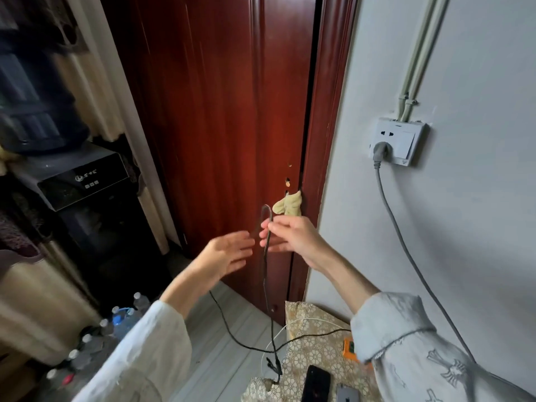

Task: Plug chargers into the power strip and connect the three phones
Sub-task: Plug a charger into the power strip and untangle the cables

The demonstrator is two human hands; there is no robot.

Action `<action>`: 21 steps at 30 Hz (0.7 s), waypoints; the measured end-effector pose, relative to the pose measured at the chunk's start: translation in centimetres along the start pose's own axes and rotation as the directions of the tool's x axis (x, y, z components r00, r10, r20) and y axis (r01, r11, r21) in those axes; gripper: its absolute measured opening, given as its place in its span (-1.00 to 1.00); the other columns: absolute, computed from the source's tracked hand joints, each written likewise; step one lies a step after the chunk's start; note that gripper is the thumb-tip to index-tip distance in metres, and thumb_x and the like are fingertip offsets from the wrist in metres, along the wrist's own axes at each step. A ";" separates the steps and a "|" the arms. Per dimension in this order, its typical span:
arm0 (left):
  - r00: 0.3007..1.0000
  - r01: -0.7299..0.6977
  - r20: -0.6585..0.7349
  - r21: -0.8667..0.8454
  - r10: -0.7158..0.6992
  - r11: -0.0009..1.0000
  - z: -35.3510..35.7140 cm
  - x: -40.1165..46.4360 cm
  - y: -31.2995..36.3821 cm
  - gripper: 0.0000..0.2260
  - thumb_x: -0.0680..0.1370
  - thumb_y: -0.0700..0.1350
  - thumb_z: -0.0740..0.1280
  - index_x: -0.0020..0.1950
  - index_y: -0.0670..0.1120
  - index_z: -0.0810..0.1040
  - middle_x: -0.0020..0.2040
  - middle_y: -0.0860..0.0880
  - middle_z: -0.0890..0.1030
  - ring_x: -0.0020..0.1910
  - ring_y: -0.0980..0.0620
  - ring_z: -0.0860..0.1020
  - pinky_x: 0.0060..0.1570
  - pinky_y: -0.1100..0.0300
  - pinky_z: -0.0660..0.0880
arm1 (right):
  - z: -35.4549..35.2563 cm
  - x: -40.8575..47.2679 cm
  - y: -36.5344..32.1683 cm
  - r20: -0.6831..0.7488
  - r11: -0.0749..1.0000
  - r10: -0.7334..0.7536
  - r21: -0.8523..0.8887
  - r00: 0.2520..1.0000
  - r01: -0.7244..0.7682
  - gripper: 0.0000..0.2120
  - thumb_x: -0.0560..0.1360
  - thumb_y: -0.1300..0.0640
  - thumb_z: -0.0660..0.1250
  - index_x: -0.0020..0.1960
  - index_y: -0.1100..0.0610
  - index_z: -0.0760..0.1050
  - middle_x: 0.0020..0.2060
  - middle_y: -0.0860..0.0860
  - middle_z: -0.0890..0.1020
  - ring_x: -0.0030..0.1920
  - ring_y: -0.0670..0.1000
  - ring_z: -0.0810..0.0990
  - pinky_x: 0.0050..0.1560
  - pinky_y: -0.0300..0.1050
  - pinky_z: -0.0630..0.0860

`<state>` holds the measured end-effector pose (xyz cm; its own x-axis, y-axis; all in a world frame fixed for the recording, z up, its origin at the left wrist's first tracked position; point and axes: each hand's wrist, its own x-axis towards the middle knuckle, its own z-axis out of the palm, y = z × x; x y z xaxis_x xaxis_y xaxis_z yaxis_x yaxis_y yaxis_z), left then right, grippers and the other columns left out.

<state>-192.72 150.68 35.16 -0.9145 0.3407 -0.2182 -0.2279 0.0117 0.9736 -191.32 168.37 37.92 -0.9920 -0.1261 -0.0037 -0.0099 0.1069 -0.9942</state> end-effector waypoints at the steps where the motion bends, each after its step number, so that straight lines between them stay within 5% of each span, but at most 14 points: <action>1: 0.997 0.013 0.078 0.061 -0.018 0.998 0.4 -0.5 -1.2 -0.60 0.56 -0.39 0.10 0.38 -0.16 0.29 0.28 -0.12 0.47 0.24 -0.09 0.45 0.17 0.07 0.40 | -0.3 0.3 -0.8 -0.003 0.999 0.005 0.037 1.000 -0.005 -0.85 0.56 0.24 0.19 -0.02 0.24 0.53 -0.22 0.06 0.62 -0.25 -0.03 0.65 -0.18 -0.17 0.61; 4: 0.970 -0.019 0.241 0.243 -0.041 0.970 1.9 -1.4 -3.4 -0.65 0.54 -0.31 0.22 0.29 -0.06 0.40 0.20 0.04 0.53 0.18 0.05 0.51 0.11 0.17 0.46 | -0.8 1.1 -2.4 -0.008 0.995 0.026 0.097 1.000 -0.025 -0.87 0.56 0.24 0.19 -0.05 0.24 0.51 -0.21 0.08 0.60 -0.20 0.05 0.64 -0.11 -0.09 0.60; 8: 0.991 -0.104 0.115 0.290 0.073 0.951 3.0 -0.9 -3.0 -0.88 0.53 -0.26 0.27 0.03 -0.13 0.55 -0.05 -0.06 0.65 -0.06 0.10 0.61 -0.03 0.25 0.55 | -1.1 1.5 -2.9 -0.043 0.982 0.046 0.185 0.998 -0.037 -0.87 0.55 0.26 0.20 -0.02 0.29 0.50 -0.21 0.10 0.59 -0.20 0.07 0.63 -0.11 -0.08 0.61; 11: 0.987 -0.159 0.015 0.195 0.159 0.968 2.9 -0.5 -2.0 -0.85 0.54 -0.31 0.21 -0.12 -0.17 0.56 -0.21 -0.09 0.65 -0.18 0.06 0.64 -0.21 0.29 0.59 | -1.5 1.3 -1.9 -0.111 0.948 0.067 0.317 0.991 -0.029 -0.81 0.56 0.23 0.20 0.05 0.34 0.48 -0.22 0.12 0.58 -0.19 0.08 0.62 -0.08 -0.08 0.61; 14: 0.976 -0.208 -0.059 -0.001 0.208 0.978 2.6 -0.2 -0.8 -0.80 0.56 -0.30 0.18 -0.14 -0.14 0.56 -0.23 -0.07 0.67 -0.19 0.03 0.67 -0.25 0.24 0.59 | -1.7 -0.1 1.1 -0.130 0.966 0.144 0.233 0.981 -0.111 -0.72 0.59 0.11 0.15 0.11 0.30 0.48 -0.11 0.13 0.61 -0.09 0.07 0.62 0.04 -0.03 0.56; 18: 0.966 -0.254 -0.132 -0.308 0.223 0.917 2.6 0.7 1.7 -0.80 0.57 -0.28 0.16 -0.14 -0.13 0.54 -0.25 -0.04 0.68 -0.15 -0.01 0.67 -0.19 0.16 0.62 | -0.6 -2.7 6.0 0.136 0.960 0.280 -0.040 0.950 -0.277 -0.57 0.53 -0.15 0.13 0.24 0.11 0.44 0.11 -0.02 0.58 0.17 -0.03 0.53 0.27 -0.05 0.43; 21: 0.953 -0.300 -0.172 -0.432 0.250 0.851 1.8 1.0 3.4 -0.82 0.58 -0.26 0.14 -0.13 -0.14 0.52 -0.24 -0.04 0.68 -0.09 -0.04 0.67 -0.11 0.12 0.63 | 0.0 -3.8 7.7 0.188 0.952 0.299 -0.132 0.936 -0.277 -0.70 0.51 -0.08 0.25 0.12 0.08 0.53 0.01 -0.07 0.64 0.10 -0.17 0.55 0.22 -0.11 0.44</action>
<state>-193.79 152.73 38.38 -0.9858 0.1663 0.0235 -0.0634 -0.4982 0.8647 -187.61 169.69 30.25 -0.9075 -0.2712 -0.3206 0.2492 0.2668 -0.9310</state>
